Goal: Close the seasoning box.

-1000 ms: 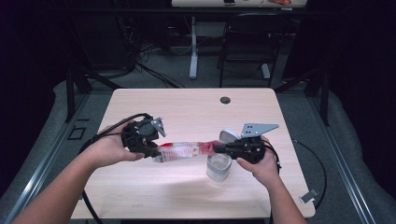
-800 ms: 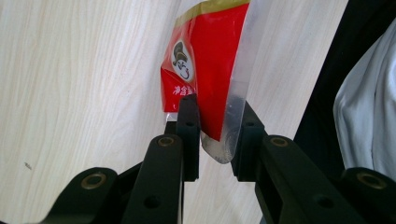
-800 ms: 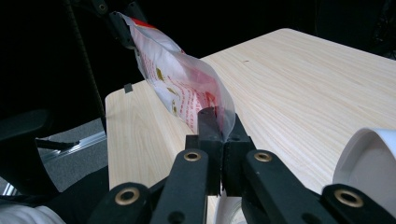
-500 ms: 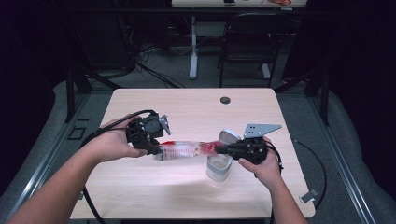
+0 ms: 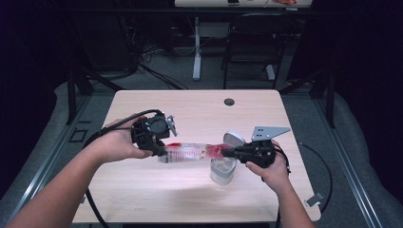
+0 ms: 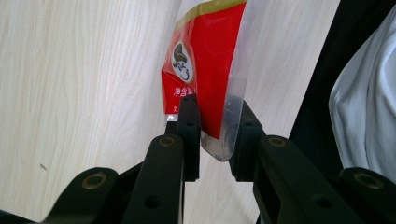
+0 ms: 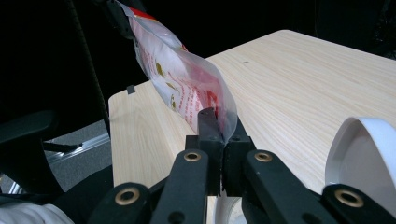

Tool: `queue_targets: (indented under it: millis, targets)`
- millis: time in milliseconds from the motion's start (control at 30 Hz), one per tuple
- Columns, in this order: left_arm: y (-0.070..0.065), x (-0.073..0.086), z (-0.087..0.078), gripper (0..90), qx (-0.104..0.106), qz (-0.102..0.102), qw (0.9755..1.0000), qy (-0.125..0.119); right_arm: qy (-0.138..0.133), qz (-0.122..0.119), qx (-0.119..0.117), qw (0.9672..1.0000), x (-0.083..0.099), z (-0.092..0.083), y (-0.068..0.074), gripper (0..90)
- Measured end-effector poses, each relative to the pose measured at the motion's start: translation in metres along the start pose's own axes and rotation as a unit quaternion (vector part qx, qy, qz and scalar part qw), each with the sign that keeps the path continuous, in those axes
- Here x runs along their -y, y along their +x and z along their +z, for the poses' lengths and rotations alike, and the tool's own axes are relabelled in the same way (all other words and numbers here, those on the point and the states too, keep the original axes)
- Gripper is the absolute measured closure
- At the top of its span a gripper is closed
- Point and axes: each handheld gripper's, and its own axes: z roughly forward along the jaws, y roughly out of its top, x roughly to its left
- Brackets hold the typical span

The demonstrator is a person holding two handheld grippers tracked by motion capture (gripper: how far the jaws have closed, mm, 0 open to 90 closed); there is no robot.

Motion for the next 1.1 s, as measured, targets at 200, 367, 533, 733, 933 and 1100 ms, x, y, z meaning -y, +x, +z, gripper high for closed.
queue_targets:
  millis: [200,367,533,733,933,1100]
  targets:
    - [-0.001,-0.003,-0.001,77.9,-0.004,0.002,1.0,0.001,0.001,0.001,-0.003,1.0,0.001,-0.002,0.0,89.1]
    - [-0.002,-0.004,-0.004,78.0,-0.003,0.006,0.9999,0.008,0.0,0.001,-0.005,1.0,0.001,-0.002,0.001,89.1]
    - [-0.003,-0.005,-0.006,78.0,-0.001,0.005,1.0,0.007,0.003,0.0,-0.006,1.0,0.001,-0.004,0.001,89.1]
    - [-0.003,-0.008,-0.009,78.0,-0.003,0.01,0.9999,0.007,0.006,0.001,-0.007,1.0,0.002,-0.004,0.0,89.0]
    - [-0.002,-0.011,-0.011,78.0,-0.006,0.011,0.9999,-0.001,0.005,0.005,-0.007,1.0,0.004,-0.005,-0.002,88.9]
    - [-0.002,-0.013,-0.012,78.1,-0.005,0.012,0.9999,-0.002,0.006,0.007,-0.005,0.9999,0.005,-0.006,-0.003,88.9]
